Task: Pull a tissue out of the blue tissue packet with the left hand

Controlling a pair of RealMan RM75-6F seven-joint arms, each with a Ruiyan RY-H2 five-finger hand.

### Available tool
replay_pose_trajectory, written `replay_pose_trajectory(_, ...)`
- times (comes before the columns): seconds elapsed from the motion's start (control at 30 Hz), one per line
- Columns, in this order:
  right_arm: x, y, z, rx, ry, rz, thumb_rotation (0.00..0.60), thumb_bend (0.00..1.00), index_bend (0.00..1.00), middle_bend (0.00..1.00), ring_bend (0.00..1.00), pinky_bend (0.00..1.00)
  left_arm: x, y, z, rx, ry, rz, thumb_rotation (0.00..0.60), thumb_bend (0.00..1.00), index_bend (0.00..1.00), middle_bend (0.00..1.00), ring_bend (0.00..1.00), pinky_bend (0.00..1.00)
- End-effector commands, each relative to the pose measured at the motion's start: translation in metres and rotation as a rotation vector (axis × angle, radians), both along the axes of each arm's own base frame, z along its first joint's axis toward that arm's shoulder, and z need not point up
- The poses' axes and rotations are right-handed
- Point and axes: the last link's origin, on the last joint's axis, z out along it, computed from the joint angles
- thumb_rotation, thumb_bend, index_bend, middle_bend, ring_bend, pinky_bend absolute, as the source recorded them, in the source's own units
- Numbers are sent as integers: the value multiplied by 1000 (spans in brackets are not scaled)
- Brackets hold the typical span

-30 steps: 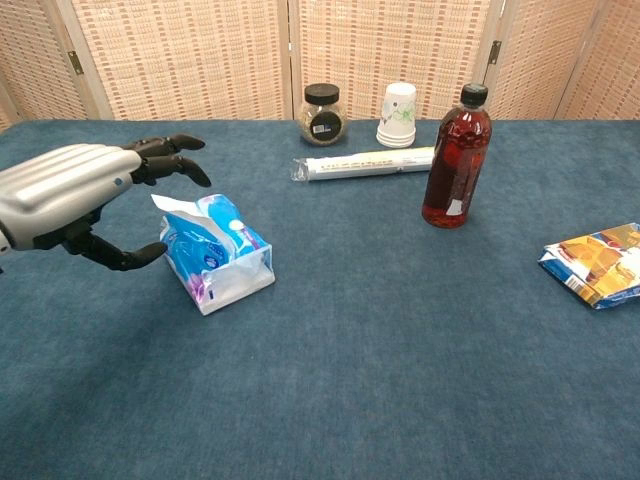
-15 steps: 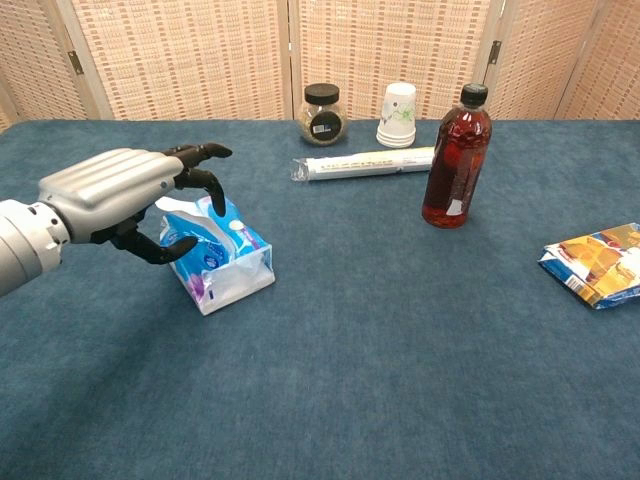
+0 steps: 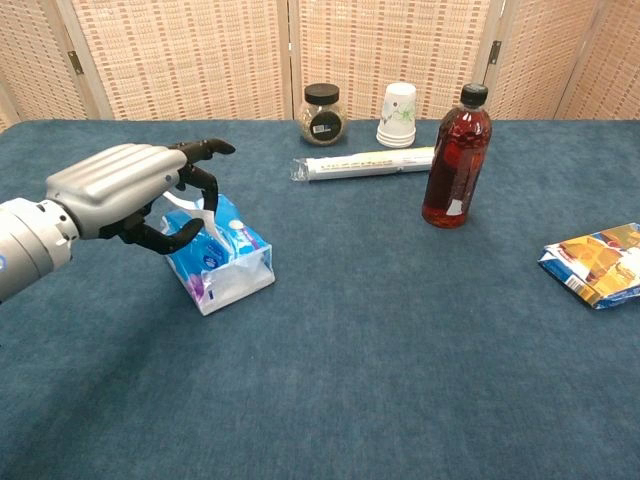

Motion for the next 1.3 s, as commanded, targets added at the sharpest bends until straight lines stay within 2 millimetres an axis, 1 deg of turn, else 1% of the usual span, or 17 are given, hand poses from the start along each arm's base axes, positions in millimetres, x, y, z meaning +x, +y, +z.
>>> replay_pose_trajectory(0.03, 0, 0, -1, 0, 2, 0, 600, 26, 0, 0, 0, 0, 1, -4, 8, 15, 1, -23, 600, 600, 616, 99, 131, 329)
replay_pose_trajectory(0.17, 0, 0, -1, 0, 4, 1, 600, 27, 0, 0, 0, 0, 9, -10, 27, 53, -30, -52, 600, 599, 626, 101, 132, 331)
replay_pose_trajectory(0.27, 1, 1, -1, -1, 5, 5, 600, 27, 0, 0, 0, 0, 22, -14, 48, 94, -61, -78, 600, 599, 628, 103, 138, 333)
replay_pose_trajectory(0.37, 2, 2, 0, -3, 2, 11, 600, 26, 0, 0, 0, 0, 39, -17, 73, 139, -74, -111, 600, 599, 627, 101, 138, 331)
replay_pose_trajectory(0.57, 4, 5, 2, -4, -9, 23, 600, 26, 0, 0, 0, 0, 64, -20, 108, 201, -63, -139, 600, 598, 627, 99, 137, 331)
replay_pose_trajectory(0.7, 4, 6, 4, -7, -13, 29, 600, 27, 0, 0, 0, 0, 73, -18, 126, 242, -43, -136, 600, 598, 627, 100, 138, 331)
replay_pose_trajectory(0.8, 4, 7, 3, -2, -12, 32, 600, 26, 0, 0, 0, 0, 71, -15, 139, 274, -27, -118, 600, 597, 628, 102, 138, 332)
replay_pose_trajectory(0.9, 4, 8, 2, 3, -8, 34, 600, 27, 0, 0, 0, 0, 62, -13, 149, 290, -32, -82, 600, 598, 628, 103, 139, 331)
replay_pose_trajectory(0.93, 4, 8, 2, 4, -7, 35, 600, 26, 0, 0, 0, 0, 53, -13, 153, 295, -36, -53, 600, 599, 628, 103, 139, 331)
replay_pose_trajectory(0.97, 4, 8, 1, 5, -7, 35, 600, 27, 0, 0, 0, 0, 48, -13, 155, 296, -40, -40, 600, 598, 627, 103, 139, 331)
replay_pose_trajectory(1.07, 5, 9, 1, 3, -6, 37, 600, 26, 0, 0, 0, 0, 20, -18, 160, 295, -58, 22, 600, 598, 626, 101, 136, 326)
replay_pose_trajectory(1.1, 5, 9, 2, 2, -7, 36, 600, 26, 0, 0, 0, 0, 6, -22, 161, 299, -62, 42, 600, 598, 626, 101, 134, 323)
replay_pose_trajectory(1.17, 5, 9, 2, 0, -7, 36, 600, 26, 0, 0, 0, 0, -13, -27, 163, 307, -71, 72, 600, 598, 626, 101, 130, 315)
replay_pose_trajectory(1.3, 5, 8, 3, -8, -10, 36, 600, 27, 0, 0, 0, 0, -64, -49, 161, 307, -111, 174, 600, 598, 625, 100, 126, 308)
